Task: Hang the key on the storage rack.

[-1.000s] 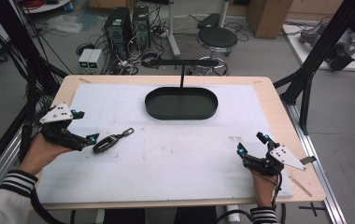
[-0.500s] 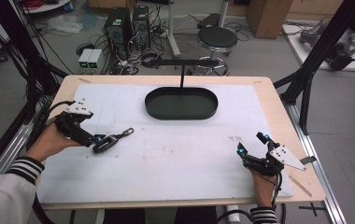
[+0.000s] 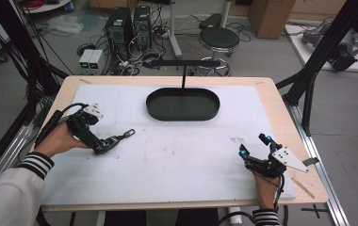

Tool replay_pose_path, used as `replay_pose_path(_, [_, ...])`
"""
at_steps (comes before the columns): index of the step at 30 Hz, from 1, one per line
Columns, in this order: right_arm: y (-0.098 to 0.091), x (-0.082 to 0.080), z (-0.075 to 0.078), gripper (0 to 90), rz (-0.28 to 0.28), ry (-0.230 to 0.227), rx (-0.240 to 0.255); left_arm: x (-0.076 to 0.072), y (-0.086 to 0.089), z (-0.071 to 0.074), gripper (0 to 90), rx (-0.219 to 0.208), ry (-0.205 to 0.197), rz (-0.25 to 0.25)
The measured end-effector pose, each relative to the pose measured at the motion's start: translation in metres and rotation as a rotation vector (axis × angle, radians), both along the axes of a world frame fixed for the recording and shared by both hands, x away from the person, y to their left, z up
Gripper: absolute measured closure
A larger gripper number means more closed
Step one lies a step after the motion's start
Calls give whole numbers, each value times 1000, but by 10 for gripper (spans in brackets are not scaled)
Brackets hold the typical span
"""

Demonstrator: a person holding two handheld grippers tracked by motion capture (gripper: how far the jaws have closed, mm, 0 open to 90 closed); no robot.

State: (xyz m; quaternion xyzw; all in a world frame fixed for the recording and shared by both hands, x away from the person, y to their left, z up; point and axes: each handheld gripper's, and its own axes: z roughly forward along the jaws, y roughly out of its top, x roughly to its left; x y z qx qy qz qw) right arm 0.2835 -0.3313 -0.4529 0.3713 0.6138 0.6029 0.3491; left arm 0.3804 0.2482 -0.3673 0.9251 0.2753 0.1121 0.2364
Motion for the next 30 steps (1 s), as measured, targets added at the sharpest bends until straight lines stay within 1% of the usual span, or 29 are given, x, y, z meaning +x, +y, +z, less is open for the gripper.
replay_pose_path(3, [0, 0, 0, 114, 0, 1, 2, 1, -3, -3, 23, 18, 10, -9])
replay_pose_path(10, [0, 0, 0, 114, 4, -1, 1, 5, -11, -12, 31, 60, 62, -12])
replay_pose_path(12, [0, 0, 0, 114, 5, -5, -1, 6, -13, -14, 31, 68, 69, -16])
replay_pose_path(13, [0, 0, 0, 114, 4, -4, 0, 7, -14, -15, 50, 74, 75, -15])
replay_pose_path(14, [0, 0, 0, 114, 4, -4, 0, 7, -15, -16, 50, 78, 81, -17])
replay_pose_path(15, [0, 0, 0, 114, 5, -4, 1, 7, -16, -17, 81, 79, 89, -17])
replay_pose_path(16, [0, 0, 0, 114, 4, -2, 1, 8, -16, -19, 89, 88, 101, -21])
replay_pose_path(18, [0, 0, 0, 114, 4, -2, 1, 9, -18, -22, 89, 103, 112, -16])
replay_pose_path(19, [0, 0, 0, 114, 5, -1, 3, 10, -19, -23, 94, 104, 117, -12])
replay_pose_path(20, [0, 0, 0, 114, 5, 0, 4, 10, -19, -23, 99, 111, 123, -17])
replay_pose_path(24, [0, 0, 0, 114, 5, -1, 2, 12, -21, -26, 109, 119, 139, 6])
replay_pose_path(27, [0, 0, 0, 114, 5, 0, 4, 14, -21, -27, 134, 127, 155, 20])
replay_pose_path(28, [0, 0, 0, 114, 5, 0, 5, 14, -22, -28, 164, 121, 158, 29])
replay_pose_path(29, [0, 0, 0, 114, 5, 0, 5, 15, -22, -28, 164, 131, 169, 32])
replay_pose_path(30, [0, 0, 0, 114, 3, -6, 1, 16, -22, -29, 190, 143, 175, 29])
